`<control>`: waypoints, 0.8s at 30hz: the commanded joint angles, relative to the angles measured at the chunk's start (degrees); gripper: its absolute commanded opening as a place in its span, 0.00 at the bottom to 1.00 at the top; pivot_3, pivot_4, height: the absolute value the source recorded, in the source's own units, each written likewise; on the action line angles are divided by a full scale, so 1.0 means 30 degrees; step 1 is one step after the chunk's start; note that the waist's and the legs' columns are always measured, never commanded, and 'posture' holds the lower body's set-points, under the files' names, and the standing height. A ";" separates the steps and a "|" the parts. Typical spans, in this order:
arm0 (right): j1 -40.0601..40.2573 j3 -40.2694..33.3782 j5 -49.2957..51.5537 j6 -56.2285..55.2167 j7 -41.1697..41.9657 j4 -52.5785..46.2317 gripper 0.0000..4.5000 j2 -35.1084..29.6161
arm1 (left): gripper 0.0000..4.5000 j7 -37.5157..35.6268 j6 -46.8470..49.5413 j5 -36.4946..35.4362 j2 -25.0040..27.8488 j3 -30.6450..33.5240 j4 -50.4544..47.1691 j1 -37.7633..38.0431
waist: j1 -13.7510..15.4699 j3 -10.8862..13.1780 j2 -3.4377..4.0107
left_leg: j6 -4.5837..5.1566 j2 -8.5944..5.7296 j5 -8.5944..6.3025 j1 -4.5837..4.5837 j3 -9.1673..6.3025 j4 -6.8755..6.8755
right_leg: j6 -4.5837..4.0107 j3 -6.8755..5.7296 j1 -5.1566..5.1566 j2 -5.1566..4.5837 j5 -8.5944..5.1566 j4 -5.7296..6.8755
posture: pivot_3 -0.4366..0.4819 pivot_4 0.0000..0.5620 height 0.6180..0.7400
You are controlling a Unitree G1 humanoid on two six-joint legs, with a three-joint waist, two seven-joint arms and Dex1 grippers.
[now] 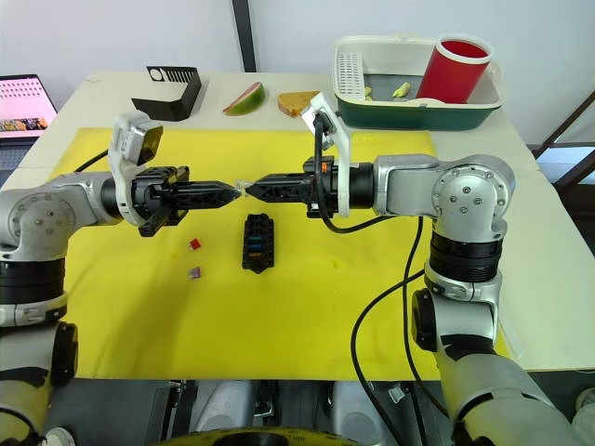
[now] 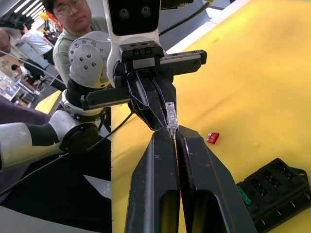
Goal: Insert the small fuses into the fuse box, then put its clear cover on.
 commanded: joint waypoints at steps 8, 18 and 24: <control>-0.0512 -0.0154 0.0824 -0.0112 -0.0145 -0.0440 0.01 0.0081 | 0.00 -0.0203 -0.0702 0.0168 0.0560 -0.0273 -0.0646 -0.0074 | -0.0001 0.0001 0.0001 | 0.0001 0.0000 -0.0001 -0.0001 -0.0001 0.0000 | 0.0000 0.0000 -0.0001 0.0000 0.0000 -0.0002 | 0.48 0.27 1.00; 0.1540 0.3958 -0.3539 -0.6198 0.3292 -0.2707 0.00 -0.2704 | 0.96 -0.2012 -0.4200 0.3447 0.3888 -0.1991 -0.0810 0.1606 | -0.0007 0.0005 0.0008 | 0.0006 0.0001 -0.0005 -0.0002 0.0000 -0.0028 | -0.0001 -0.0001 -0.0009 0.0005 -0.0003 -0.0030 | 0.48 0.27 1.00; 0.2570 0.7855 -0.8677 -1.3292 0.6971 -0.1086 0.00 -0.3444 | 0.99 -0.2555 -0.8306 0.7009 0.4670 -0.3846 0.0092 0.3680 | -0.0006 0.0013 0.0017 | 0.0021 0.0001 -0.0015 -0.0004 0.0009 -0.0034 | 0.0003 -0.0011 -0.0015 0.0014 -0.0005 -0.0038 | 0.48 0.27 1.00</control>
